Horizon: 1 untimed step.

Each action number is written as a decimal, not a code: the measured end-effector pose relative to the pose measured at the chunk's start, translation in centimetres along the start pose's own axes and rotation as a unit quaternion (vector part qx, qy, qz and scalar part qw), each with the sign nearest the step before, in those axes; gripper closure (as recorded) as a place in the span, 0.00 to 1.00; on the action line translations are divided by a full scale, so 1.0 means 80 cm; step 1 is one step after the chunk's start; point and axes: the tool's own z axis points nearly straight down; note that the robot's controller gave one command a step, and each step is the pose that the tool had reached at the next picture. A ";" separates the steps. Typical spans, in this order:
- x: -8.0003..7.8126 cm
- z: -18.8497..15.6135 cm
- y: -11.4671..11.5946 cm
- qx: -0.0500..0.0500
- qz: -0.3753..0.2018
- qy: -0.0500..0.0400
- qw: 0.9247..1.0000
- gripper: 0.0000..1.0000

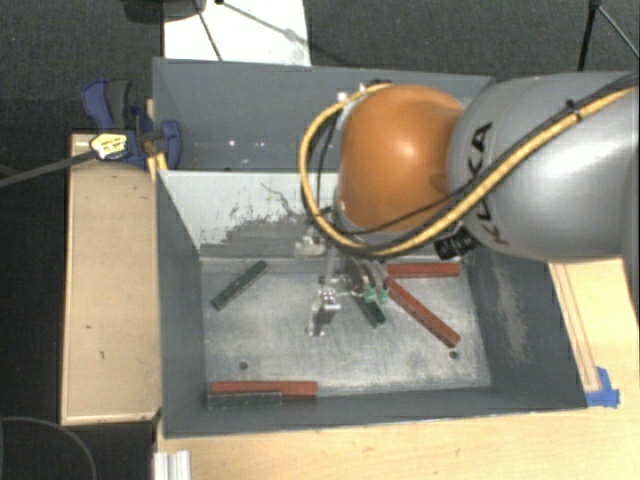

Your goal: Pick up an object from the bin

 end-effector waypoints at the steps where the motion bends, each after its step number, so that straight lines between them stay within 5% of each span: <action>1: -0.049 0.033 0.046 -0.001 0.003 -0.004 1.000 0.00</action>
Offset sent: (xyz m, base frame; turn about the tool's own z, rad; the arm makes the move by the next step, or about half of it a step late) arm 0.0541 0.0836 -0.1147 -0.2191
